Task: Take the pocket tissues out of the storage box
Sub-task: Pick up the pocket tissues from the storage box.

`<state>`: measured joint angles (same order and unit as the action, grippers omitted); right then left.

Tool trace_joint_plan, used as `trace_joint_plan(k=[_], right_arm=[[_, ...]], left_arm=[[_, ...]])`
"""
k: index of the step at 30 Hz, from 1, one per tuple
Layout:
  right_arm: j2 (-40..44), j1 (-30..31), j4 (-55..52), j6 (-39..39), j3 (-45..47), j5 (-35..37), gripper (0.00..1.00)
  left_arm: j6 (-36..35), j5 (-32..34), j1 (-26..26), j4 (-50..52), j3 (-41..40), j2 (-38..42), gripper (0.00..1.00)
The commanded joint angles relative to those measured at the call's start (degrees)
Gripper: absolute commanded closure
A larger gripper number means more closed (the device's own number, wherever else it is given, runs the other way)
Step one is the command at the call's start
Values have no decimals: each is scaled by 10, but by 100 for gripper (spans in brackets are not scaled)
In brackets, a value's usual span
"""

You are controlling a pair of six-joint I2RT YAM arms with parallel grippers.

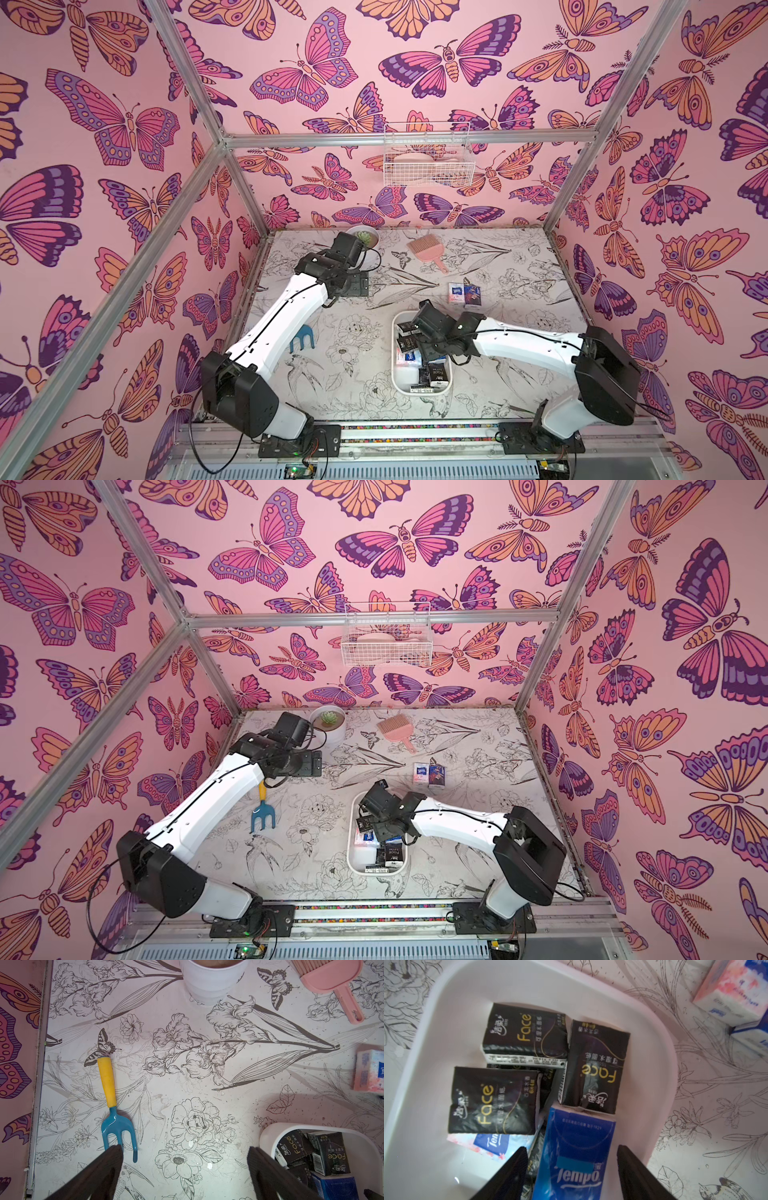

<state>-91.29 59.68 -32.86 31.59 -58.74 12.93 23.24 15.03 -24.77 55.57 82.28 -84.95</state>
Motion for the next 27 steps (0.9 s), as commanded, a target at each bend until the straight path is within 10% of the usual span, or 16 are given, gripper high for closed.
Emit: trace_joint_plan(k=[1, 27], right_arm=[[-18, 5, 1, 21, 5, 9, 28], [46, -2, -21, -19, -47, 50, 56]], left_arm=[[3, 11, -2, 9, 5, -3, 0], [0, 18, -2, 11, 6, 17, 0]])
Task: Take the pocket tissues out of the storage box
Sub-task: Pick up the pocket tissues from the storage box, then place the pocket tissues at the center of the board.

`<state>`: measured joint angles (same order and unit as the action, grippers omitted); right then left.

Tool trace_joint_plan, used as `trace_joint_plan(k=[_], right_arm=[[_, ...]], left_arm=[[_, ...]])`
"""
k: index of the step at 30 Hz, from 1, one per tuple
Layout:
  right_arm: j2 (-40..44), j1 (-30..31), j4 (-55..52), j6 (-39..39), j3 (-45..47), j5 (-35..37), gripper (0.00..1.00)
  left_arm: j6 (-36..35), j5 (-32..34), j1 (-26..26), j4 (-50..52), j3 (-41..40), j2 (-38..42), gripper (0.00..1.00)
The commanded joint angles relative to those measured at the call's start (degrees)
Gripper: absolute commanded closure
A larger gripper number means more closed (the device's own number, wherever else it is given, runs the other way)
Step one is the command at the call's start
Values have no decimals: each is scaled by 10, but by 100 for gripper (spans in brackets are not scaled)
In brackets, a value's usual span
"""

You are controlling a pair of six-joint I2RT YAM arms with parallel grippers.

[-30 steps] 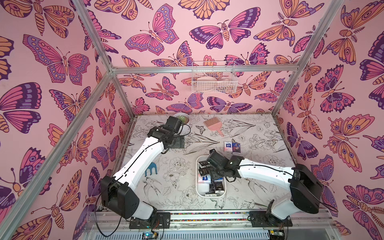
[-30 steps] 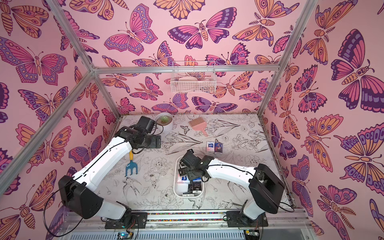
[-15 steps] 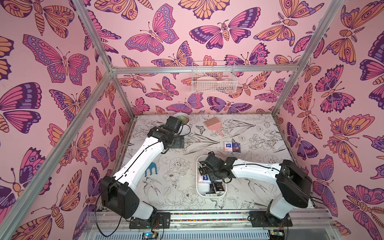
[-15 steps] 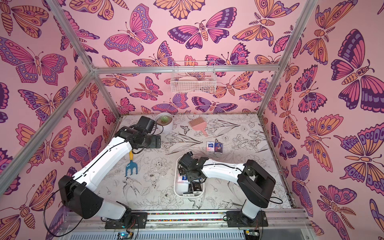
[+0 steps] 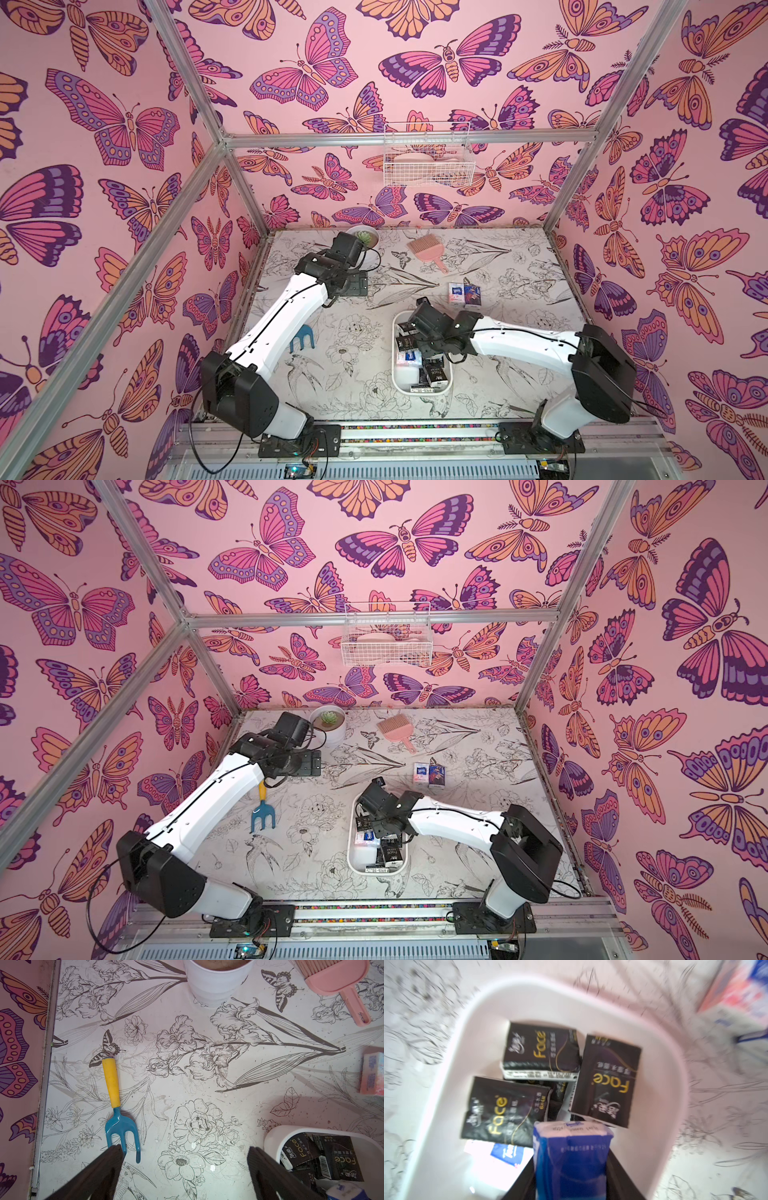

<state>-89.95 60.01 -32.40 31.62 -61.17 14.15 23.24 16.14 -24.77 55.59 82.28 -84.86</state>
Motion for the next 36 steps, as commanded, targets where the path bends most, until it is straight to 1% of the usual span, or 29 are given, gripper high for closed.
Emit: trace_joint_plan(k=[1, 5, 9, 15, 18, 20, 22, 28, 30, 32, 36], right_arm=[[37, -13, -27, -26, -23, 39, 56], [57, -73, -35, -60, -18, 33, 58], [89, -161, -38, -87, 1, 16, 58], [125, -287, -32, -113, 63, -13, 58], [123, -325, -22, -119, 96, -19, 58], [112, -342, -12, -121, 115, -20, 58], [95, -365, -8, -118, 115, -54, 59], [41, -376, 0, -121, 95, -56, 59], [23, -376, 7, -126, 88, -51, 58], [4, -382, 2, -134, 74, -31, 58], [-41, -408, -4, -152, 48, -4, 58]], left_arm=[[0, 6, -1, 10, 6, 17, 0], [4, -2, -2, 10, 7, 22, 0], [4, -12, -1, 11, 10, 18, 0], [2, -16, -2, 11, 22, 8, 0], [2, -19, -2, 10, 26, 1, 0], [3, -21, -2, 10, 27, -4, 0], [4, -24, -3, 9, 30, -7, 0], [3, -22, -8, 9, 33, -8, 0], [2, -20, -8, 9, 33, -7, 0], [1, -19, -8, 9, 32, -5, 0], [0, -18, -8, 9, 31, -5, 0]])
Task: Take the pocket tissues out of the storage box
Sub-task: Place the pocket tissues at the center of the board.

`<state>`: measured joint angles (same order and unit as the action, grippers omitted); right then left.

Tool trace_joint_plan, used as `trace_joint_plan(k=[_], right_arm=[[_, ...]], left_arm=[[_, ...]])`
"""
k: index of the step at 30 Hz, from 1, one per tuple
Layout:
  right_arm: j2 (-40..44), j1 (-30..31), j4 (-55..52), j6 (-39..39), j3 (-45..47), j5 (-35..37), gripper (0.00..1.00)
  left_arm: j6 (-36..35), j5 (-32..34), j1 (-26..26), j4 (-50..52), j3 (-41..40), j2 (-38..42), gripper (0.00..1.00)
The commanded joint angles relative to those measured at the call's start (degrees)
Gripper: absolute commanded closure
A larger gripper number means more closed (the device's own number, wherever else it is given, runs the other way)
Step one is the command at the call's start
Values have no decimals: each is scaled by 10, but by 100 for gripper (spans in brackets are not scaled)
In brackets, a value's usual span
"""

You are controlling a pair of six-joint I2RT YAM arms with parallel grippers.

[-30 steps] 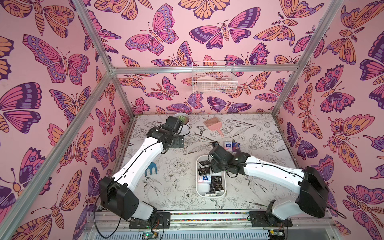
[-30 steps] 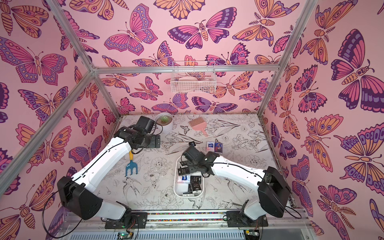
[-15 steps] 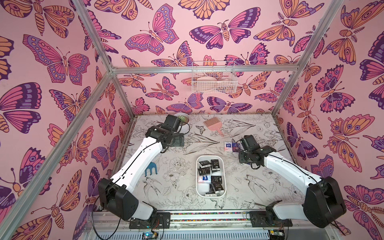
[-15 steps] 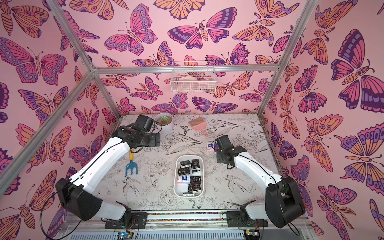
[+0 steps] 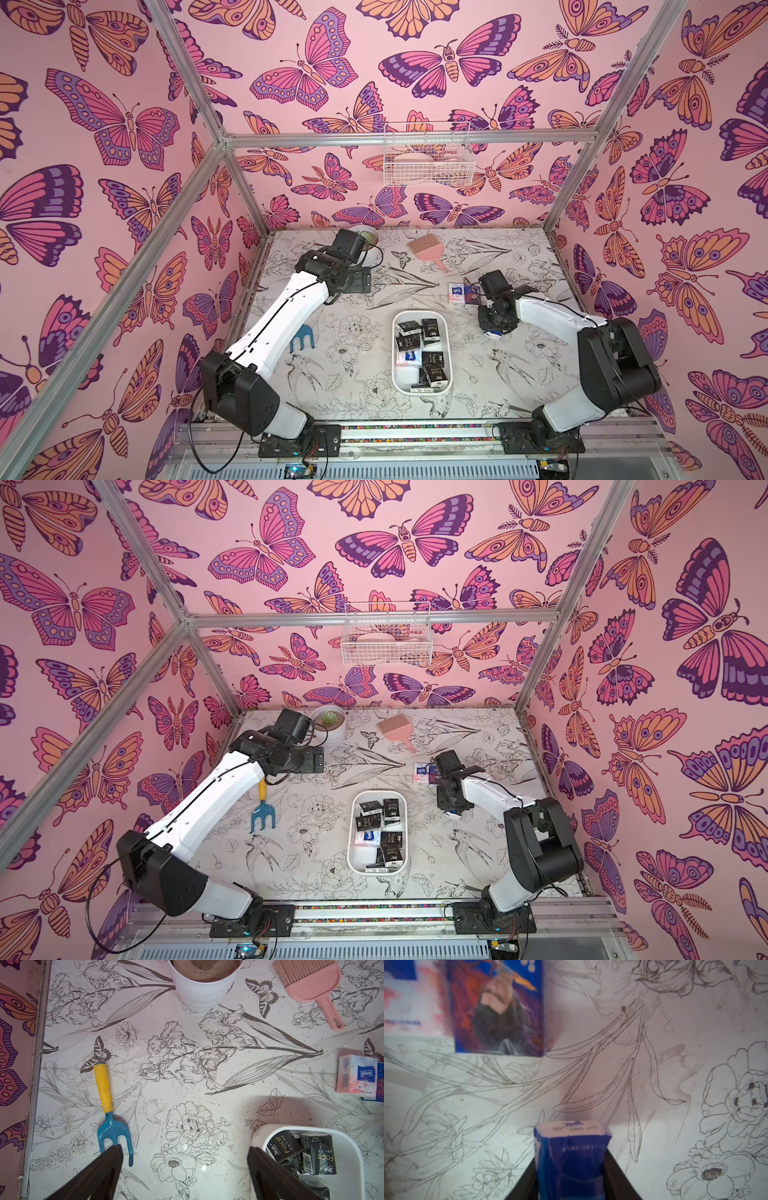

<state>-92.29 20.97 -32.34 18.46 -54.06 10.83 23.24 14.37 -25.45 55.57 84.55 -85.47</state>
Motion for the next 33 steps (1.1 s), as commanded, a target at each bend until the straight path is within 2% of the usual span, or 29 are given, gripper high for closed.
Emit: trace_joint_plan(k=[1, 9, 11, 18, 21, 25, 33], right_arm=[[-27, -24, -5, -26, -32, 33, 57], [-71, -43, -17, -49, -73, 19, 37], [-55, -48, -12, -41, -68, -2, 33], [32, -96, 23, -6, -13, -91, 30], [44, -113, 34, 0, 6, -113, 35], [27, -120, 42, 7, 20, -122, 48], [-21, -127, 58, 11, 27, -119, 58]], left_arm=[[1, 0, -1, 10, 8, 1, 0], [-1, 2, -1, 10, 9, -3, 0], [0, 0, -2, 9, 10, -5, 0], [0, -5, -1, 9, 10, -9, 0], [-1, -8, -2, 9, 14, -13, 0], [-3, -8, -2, 8, 15, -15, 0], [-7, -5, -2, 8, 13, -15, 0]])
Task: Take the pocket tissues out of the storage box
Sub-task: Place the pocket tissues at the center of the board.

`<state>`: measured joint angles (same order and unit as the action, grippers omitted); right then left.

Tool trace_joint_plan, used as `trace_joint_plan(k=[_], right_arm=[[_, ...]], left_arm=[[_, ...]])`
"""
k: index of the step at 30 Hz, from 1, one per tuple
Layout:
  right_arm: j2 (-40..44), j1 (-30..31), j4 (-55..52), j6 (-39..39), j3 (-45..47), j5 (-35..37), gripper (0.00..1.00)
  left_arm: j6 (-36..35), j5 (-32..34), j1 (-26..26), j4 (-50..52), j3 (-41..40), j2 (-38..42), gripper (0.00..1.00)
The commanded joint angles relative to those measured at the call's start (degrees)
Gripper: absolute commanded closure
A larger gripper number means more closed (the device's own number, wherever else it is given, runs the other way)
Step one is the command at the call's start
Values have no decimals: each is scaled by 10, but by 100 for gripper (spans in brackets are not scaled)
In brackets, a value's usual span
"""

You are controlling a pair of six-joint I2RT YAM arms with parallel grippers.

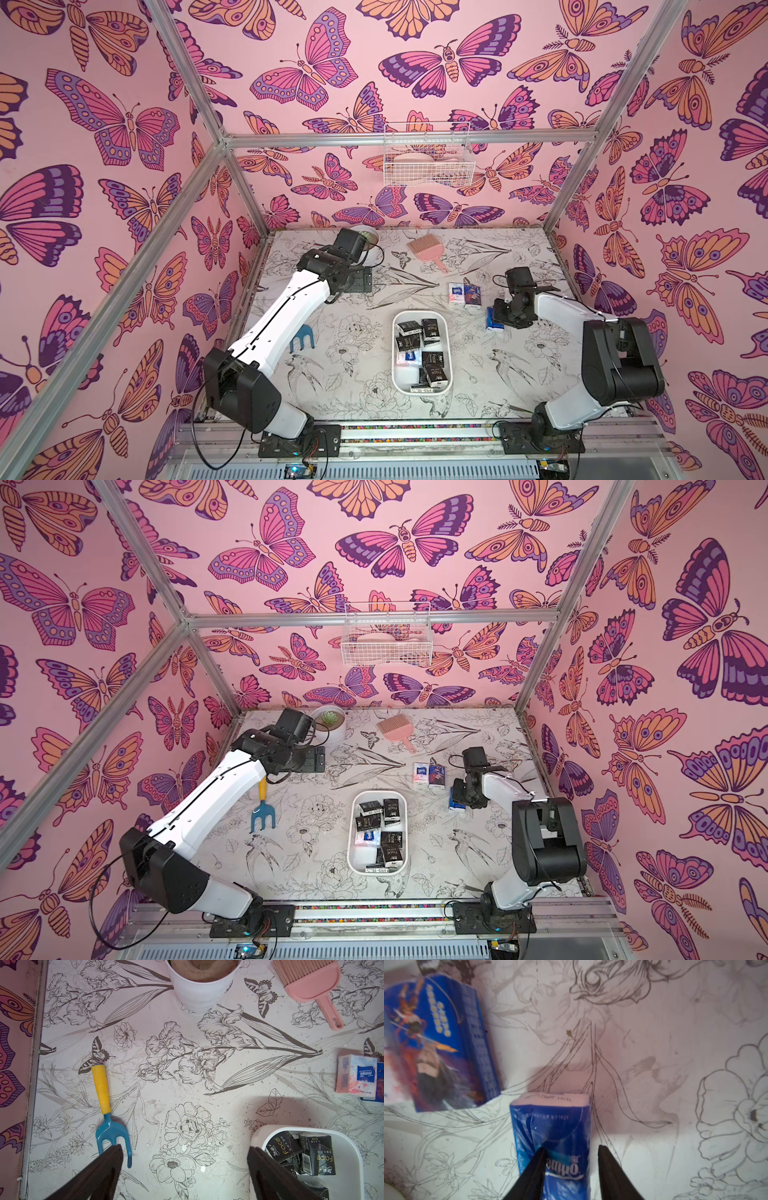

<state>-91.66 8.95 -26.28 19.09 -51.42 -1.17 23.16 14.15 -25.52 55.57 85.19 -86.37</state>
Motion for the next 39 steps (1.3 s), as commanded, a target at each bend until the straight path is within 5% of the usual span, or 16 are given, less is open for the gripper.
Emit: trace_joint_plan(k=[1, 18, 39], right_arm=[[-34, -9, -2, 3, -6, -3, 58], [-154, -10, -70, -102, -155, 11, 57], [-165, -7, -49, -102, -178, -29, 53]], left_arm=[[-7, -3, -2, 8, 7, -7, 0], [-17, 15, -1, 9, 14, -10, 0], [-16, 28, -1, 8, 8, -14, 0]])
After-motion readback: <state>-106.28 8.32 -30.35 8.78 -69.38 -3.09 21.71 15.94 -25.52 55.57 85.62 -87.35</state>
